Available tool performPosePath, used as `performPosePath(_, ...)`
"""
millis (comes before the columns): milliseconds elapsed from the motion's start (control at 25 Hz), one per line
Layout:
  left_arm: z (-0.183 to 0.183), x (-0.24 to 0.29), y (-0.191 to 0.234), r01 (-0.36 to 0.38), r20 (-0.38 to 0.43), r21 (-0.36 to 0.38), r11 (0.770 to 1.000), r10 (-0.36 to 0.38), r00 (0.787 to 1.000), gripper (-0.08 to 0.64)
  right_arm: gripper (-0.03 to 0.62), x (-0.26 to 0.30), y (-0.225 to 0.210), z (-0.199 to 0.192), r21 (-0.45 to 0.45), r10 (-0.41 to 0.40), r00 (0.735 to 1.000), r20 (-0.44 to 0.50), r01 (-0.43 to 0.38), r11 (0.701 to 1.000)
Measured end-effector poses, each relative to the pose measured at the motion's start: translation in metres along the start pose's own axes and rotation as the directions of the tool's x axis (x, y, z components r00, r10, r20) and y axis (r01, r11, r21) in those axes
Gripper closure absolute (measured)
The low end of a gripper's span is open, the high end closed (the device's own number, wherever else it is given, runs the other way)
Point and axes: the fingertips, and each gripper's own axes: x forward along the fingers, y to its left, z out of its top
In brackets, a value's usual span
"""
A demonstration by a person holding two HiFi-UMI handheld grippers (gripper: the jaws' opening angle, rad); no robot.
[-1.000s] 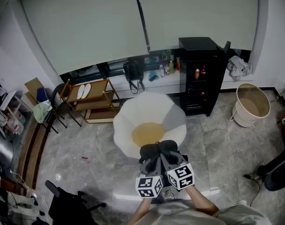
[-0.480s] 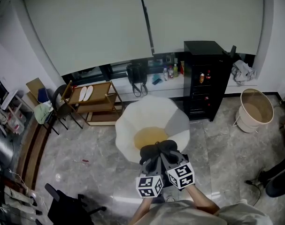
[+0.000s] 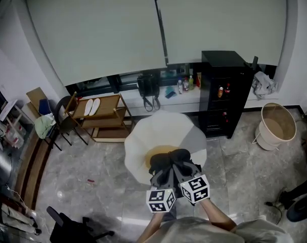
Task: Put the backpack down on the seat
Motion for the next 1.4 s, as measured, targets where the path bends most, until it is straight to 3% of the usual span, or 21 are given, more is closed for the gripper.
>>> performPosePath(680, 0.018, 0.070, 0.089, 0.012, -0.038, -0.056, 0.998, -0.014, 0.999, 0.517, 0.557, 0.113, -0.023, 0.006, 0.026, -0.014, 0.998, -0.060, 0.015, 1.000)
performPosePath(1400, 0.095, 0.153, 0.183, 0.077, 0.006, -0.009, 0.997, -0.077, 0.997, 0.517, 0.557, 0.240, -0.049, 0.071, 0.004, -0.050, 0.999, -0.005, 0.050, 0.999)
